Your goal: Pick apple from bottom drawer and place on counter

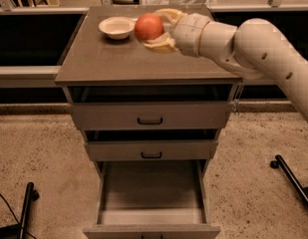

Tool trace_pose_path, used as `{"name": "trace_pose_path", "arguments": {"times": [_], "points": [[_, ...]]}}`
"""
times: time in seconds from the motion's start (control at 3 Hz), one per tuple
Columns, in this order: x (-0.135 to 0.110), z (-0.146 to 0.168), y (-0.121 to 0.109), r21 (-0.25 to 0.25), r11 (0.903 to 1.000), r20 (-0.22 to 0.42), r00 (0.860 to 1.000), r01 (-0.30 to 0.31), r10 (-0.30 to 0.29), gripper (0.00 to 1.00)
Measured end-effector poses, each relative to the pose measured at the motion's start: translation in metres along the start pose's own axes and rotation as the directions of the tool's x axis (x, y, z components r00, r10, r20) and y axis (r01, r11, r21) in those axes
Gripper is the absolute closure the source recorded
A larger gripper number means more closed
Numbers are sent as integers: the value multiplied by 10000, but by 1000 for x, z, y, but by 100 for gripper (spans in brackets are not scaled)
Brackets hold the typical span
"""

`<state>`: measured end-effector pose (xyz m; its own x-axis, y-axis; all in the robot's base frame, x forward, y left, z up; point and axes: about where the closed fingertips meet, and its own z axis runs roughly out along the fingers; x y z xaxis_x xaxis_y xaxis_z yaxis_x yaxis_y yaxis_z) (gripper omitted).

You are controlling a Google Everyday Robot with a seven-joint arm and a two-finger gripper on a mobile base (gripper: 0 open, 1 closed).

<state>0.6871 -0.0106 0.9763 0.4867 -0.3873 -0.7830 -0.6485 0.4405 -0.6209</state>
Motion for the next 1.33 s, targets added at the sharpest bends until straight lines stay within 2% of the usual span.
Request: {"name": "trace_pose_path", "arguments": {"times": [0.33, 0.67, 1.0, 1.33], "points": [[15, -8, -27, 1350, 9846, -593, 9910, -1108, 1197, 100], [28, -13, -38, 1876, 9558, -1129, 9617, -2262, 2498, 100], [51, -26, -48, 2062, 9127, -1575, 9086, -3528, 3869, 100], [70, -31, -54, 1855, 8720, -1760, 8577, -4531, 4831, 100]]}}
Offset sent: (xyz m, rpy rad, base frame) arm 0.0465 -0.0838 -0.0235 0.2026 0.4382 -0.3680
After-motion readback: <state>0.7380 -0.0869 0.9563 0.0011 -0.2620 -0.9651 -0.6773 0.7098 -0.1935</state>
